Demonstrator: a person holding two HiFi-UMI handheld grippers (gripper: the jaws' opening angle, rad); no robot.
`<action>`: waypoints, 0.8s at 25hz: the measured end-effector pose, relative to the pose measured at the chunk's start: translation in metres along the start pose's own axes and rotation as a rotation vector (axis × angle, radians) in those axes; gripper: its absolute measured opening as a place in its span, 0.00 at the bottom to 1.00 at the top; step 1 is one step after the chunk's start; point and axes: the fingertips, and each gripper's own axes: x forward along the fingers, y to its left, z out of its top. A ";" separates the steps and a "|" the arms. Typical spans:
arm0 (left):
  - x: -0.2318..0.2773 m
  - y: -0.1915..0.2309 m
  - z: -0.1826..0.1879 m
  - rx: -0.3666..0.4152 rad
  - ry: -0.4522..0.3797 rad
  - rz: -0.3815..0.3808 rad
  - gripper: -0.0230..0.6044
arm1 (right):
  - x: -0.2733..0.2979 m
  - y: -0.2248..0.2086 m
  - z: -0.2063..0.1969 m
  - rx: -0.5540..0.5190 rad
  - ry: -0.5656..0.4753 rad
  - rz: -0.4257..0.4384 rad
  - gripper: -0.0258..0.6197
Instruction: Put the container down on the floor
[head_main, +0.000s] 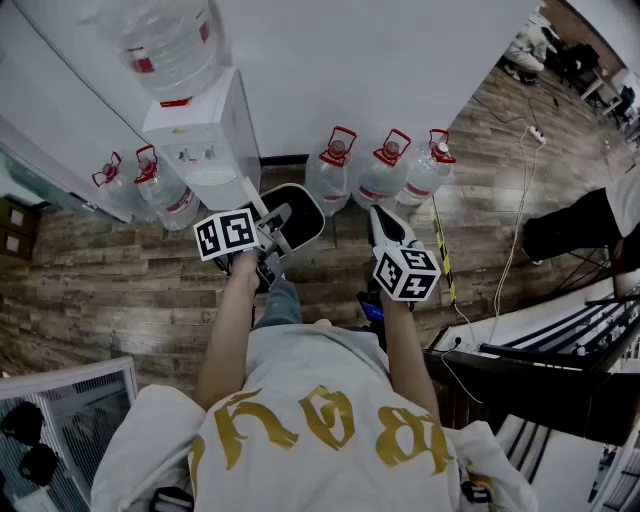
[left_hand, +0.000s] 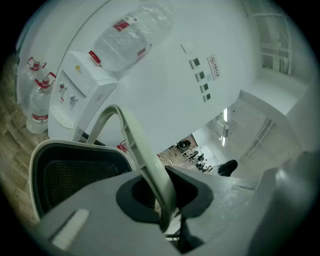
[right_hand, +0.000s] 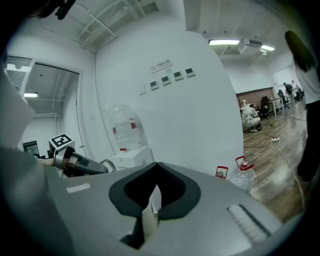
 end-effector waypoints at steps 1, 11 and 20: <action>-0.001 0.001 0.000 -0.001 0.000 0.001 0.09 | -0.001 -0.003 0.000 0.009 -0.004 -0.005 0.08; -0.003 0.011 0.006 -0.016 0.001 0.003 0.09 | 0.011 -0.004 -0.006 0.064 0.002 0.010 0.08; 0.021 0.051 0.043 -0.064 0.008 0.002 0.09 | 0.081 -0.004 -0.025 0.097 0.085 0.001 0.08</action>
